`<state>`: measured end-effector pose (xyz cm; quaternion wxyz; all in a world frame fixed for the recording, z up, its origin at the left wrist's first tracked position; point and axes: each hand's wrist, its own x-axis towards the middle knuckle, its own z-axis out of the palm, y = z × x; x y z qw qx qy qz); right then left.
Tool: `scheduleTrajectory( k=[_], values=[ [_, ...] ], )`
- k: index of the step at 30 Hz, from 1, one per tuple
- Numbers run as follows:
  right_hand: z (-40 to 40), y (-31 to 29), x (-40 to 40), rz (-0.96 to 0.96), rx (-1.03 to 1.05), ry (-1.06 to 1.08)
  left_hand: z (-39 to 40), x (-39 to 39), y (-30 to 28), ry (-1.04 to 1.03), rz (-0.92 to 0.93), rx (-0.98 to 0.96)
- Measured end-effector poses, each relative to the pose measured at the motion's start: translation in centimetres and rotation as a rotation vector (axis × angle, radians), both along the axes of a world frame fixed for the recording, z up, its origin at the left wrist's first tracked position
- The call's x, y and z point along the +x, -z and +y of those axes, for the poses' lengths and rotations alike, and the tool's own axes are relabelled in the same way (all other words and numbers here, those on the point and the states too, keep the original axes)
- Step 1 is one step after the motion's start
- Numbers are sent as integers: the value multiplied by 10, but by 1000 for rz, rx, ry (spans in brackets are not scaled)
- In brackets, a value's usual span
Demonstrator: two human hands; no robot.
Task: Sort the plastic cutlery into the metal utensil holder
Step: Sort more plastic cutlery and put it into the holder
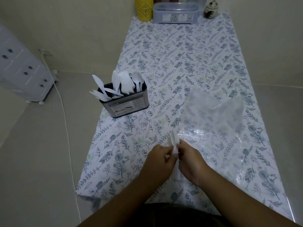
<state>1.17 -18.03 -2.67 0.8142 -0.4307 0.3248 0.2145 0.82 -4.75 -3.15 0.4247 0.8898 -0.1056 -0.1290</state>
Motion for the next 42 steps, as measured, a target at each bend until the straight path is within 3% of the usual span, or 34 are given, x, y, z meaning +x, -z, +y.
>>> scheduleTrajectory(
  k=[5,13,17,22,27,35,42],
  values=[
    [5,-3,-1,-140,-25,-103,2,6,-8,-194,44,-129],
    [2,5,-3,-254,-275,-194,10,10,-10,-224,68,-197],
    [7,-21,12,-372,-457,-198,16,29,-20,-173,-95,-158],
    [17,-69,84,-635,-646,-213,30,94,-68,-121,-363,-51],
    [38,-114,164,-845,-730,-185,56,164,-128,-221,-550,-81],
    [61,-104,211,-885,-816,-232,77,202,-125,-243,-527,-8],
    [57,-81,201,-837,-1173,-425,68,196,-109,-299,-438,280]
  ],
)
